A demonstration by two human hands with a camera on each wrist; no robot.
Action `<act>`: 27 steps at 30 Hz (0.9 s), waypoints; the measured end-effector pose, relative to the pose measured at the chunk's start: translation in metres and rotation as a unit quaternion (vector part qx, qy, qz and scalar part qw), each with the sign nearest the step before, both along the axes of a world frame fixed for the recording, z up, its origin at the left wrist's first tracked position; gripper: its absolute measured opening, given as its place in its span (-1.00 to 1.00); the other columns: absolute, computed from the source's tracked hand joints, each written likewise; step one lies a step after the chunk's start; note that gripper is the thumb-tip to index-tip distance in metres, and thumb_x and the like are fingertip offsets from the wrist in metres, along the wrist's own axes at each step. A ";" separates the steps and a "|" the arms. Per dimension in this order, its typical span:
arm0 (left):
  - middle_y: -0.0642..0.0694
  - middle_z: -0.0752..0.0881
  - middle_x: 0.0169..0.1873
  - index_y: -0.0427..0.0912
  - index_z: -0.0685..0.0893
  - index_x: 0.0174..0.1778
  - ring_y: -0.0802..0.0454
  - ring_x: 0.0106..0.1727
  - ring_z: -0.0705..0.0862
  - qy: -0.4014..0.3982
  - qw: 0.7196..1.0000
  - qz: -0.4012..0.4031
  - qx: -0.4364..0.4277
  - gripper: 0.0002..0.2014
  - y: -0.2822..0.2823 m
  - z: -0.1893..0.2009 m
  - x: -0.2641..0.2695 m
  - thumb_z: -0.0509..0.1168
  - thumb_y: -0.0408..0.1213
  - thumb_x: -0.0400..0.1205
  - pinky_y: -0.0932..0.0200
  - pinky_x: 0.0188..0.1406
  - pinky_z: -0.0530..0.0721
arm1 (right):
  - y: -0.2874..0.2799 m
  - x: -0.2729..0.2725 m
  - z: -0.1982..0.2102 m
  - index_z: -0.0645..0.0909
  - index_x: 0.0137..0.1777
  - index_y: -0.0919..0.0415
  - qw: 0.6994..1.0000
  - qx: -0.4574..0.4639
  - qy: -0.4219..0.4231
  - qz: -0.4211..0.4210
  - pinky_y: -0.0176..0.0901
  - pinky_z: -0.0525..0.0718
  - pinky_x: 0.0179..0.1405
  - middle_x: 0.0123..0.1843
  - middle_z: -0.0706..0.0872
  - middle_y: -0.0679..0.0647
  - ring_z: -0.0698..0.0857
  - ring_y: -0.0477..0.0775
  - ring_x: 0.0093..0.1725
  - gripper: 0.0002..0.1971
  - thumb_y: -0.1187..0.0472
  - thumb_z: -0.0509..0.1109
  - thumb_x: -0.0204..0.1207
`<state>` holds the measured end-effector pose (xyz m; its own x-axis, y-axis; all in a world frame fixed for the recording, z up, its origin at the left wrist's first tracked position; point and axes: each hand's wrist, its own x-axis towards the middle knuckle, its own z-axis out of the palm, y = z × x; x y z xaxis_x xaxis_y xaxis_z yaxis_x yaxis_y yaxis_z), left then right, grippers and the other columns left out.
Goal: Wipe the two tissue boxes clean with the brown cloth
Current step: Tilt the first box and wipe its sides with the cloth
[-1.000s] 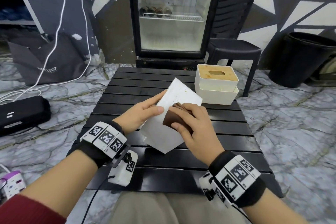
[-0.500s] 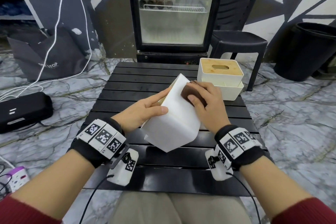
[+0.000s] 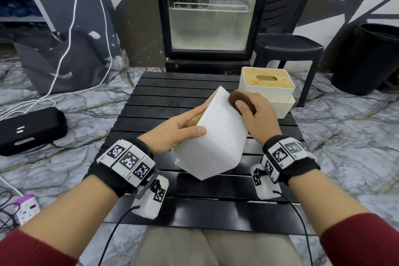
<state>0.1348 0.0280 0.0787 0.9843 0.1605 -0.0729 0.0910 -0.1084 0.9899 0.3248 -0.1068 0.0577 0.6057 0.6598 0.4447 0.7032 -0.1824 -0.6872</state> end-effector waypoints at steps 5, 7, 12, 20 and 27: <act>0.17 0.74 0.16 0.35 0.29 0.47 0.18 0.12 0.72 -0.004 1.000 0.006 -0.015 -0.41 0.001 -0.002 -0.001 0.26 -0.22 0.56 0.35 -0.03 0.63 | -0.003 0.004 -0.006 0.57 0.28 0.06 0.999 0.029 0.042 0.004 -0.16 0.42 0.20 0.09 0.62 -0.06 0.54 -0.02 0.15 -0.72 0.14 0.24 0.60; 0.18 0.73 0.17 0.37 0.31 0.45 0.18 0.14 0.71 -0.005 1.000 0.010 -0.012 -0.42 0.000 -0.003 -0.001 0.26 -0.21 0.56 0.35 -0.01 0.62 | -0.006 0.007 -0.009 0.57 0.28 0.07 0.999 0.030 0.044 0.001 -0.21 0.40 0.18 0.08 0.60 -0.11 0.53 -0.09 0.12 -0.72 0.13 0.24 0.60; 0.21 0.75 0.10 0.38 0.31 0.46 0.23 0.11 0.71 -0.006 1.000 0.011 0.005 -0.39 -0.004 0.000 -0.002 0.34 -0.05 0.50 0.39 -0.02 0.60 | -0.019 0.010 -0.021 0.57 0.27 0.06 0.998 0.041 0.040 -0.017 -0.29 0.39 0.13 0.07 0.60 -0.18 0.52 -0.19 0.09 -0.73 0.13 0.24 0.60; 0.31 0.72 0.10 0.37 0.28 0.44 0.28 0.15 0.67 0.002 1.000 -0.008 0.016 -0.46 -0.007 0.005 -0.002 0.25 -0.19 0.61 0.40 0.04 0.58 | -0.035 -0.012 -0.003 0.55 0.29 0.08 0.996 0.079 -0.018 -0.023 -0.57 0.30 0.16 0.12 0.55 -0.15 0.44 -0.30 0.14 -0.71 0.20 0.25 0.59; 0.08 0.61 0.22 0.10 0.19 0.59 0.30 0.16 0.63 -0.011 0.999 -0.022 0.037 -0.41 -0.012 0.011 -0.002 0.14 -0.22 0.60 0.40 0.12 0.57 | -0.038 -0.077 0.013 0.56 0.31 0.13 0.987 0.043 -0.134 0.084 -0.06 0.43 0.26 0.21 0.61 0.09 0.50 0.05 0.20 -0.59 0.04 0.24 0.50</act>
